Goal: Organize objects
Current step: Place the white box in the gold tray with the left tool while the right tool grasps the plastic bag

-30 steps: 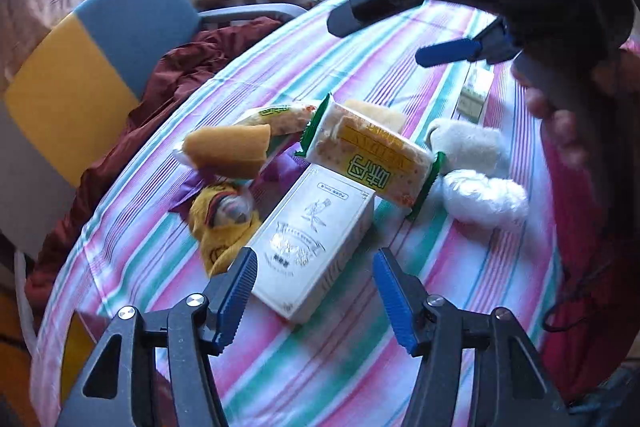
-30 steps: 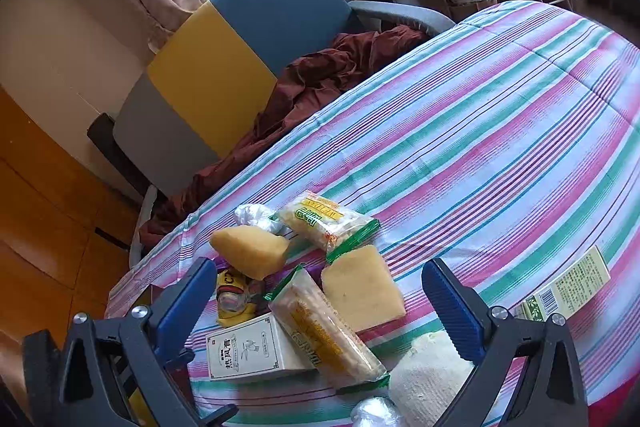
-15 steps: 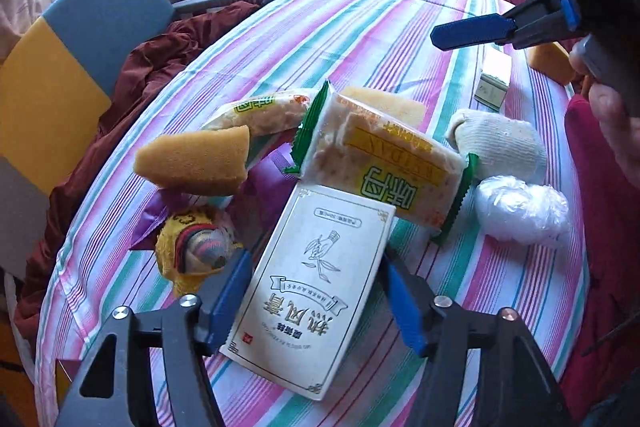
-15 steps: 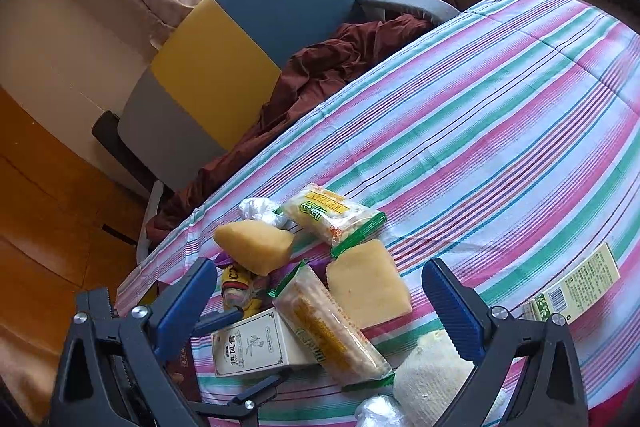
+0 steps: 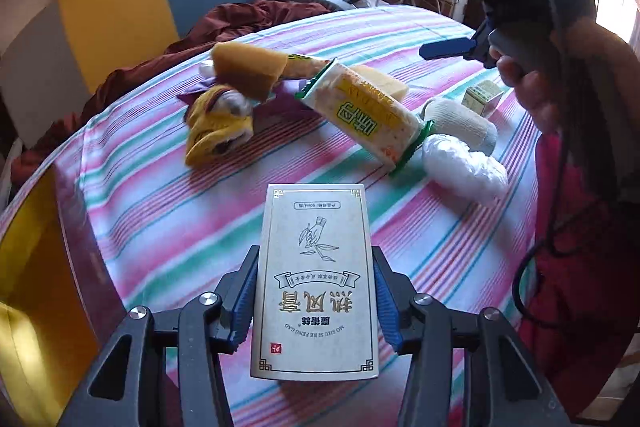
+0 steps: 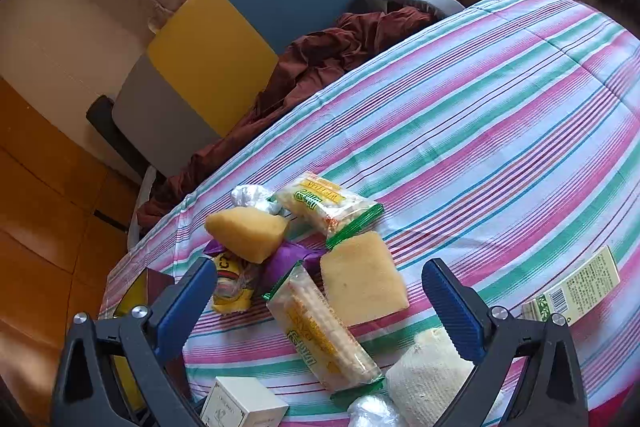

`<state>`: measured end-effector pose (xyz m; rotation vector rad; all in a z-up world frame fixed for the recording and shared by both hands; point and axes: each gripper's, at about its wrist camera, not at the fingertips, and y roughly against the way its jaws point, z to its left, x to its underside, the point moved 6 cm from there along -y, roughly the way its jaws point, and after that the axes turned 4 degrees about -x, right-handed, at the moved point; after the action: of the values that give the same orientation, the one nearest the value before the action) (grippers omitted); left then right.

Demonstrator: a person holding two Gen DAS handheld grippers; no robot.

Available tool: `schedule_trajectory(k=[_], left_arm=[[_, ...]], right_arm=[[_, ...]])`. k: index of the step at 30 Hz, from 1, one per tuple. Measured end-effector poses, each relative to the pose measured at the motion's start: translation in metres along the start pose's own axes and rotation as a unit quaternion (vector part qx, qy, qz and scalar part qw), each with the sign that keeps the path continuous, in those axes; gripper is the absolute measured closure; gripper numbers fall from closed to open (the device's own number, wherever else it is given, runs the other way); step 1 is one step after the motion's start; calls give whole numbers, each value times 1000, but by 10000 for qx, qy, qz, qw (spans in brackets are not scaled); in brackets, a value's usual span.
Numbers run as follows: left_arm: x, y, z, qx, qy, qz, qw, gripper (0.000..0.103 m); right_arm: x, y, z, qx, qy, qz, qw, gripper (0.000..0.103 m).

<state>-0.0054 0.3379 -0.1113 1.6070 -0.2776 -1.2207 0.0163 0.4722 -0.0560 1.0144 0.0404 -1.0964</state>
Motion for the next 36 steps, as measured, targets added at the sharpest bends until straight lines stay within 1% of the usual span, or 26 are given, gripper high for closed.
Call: schedule_trajectory(k=[4,6,7,9,10,13,16,18,20,21,22,24,26,28,29,30,31,32,34,36], left_arm=[[8,7,-1,-74,59,-54,9999,52],[11,11,-2,-71,80,-62,9999,52],[14,14,-3,-58,90,-76,9999,52],[20,19,-3,-52,102,-136,9998,52],[14,14,0,-33,129,-140,9998,52],[14,13,3,31,242,-170,9996,52],[16,11,4,59,332,-200,9992,52],[18,8,5,62,382,-186,9991,52],[22,5,6,75,439,-123,9989,52],[24,3,7,90,466,-75,9988,52],[27,1,7,98,488,-38,9988,52],[29,0,8,109,508,-32,9986,52],[29,1,7,100,515,-36,9986,52],[30,3,7,144,523,5,9985,52],[30,4,7,179,544,-1,9984,52],[31,7,7,198,553,-17,9983,52],[31,10,6,202,553,-57,9983,52],[30,15,6,221,554,-113,9982,52],[28,27,6,268,553,-256,9978,52],[27,41,10,249,564,-402,9973,52]], right_arm=[[8,-8,9,-25,213,220,9995,0],[15,-13,14,-110,279,385,9988,1],[17,-14,16,-129,290,465,9984,2],[24,-13,22,-139,378,680,9969,14],[27,-9,26,-104,496,749,9959,15],[37,6,39,62,963,989,9904,16],[56,17,49,230,1447,1294,9807,16],[70,16,45,411,1557,1539,9749,16],[81,11,37,513,1516,1734,9718,16],[87,7,30,613,1467,1884,9691,18],[91,4,23,715,1425,2003,9667,20],[100,-3,14,951,1369,2208,9610,32],[105,-7,10,1054,1392,2289,9577,33],[108,-12,4,1280,1404,2396,9521,35],[110,-16,0,1383,1396,2461,9491,39],[113,-21,-4,1463,1382,2561,9455,49],[115,-25,-6,1518,1385,2639,9424,56],[115,-28,-5,1555,1454,2652,9404,70],[117,-32,4,1512,1658,2599,9392,70],[123,-38,14,1305,1754,2621,9399,70]])
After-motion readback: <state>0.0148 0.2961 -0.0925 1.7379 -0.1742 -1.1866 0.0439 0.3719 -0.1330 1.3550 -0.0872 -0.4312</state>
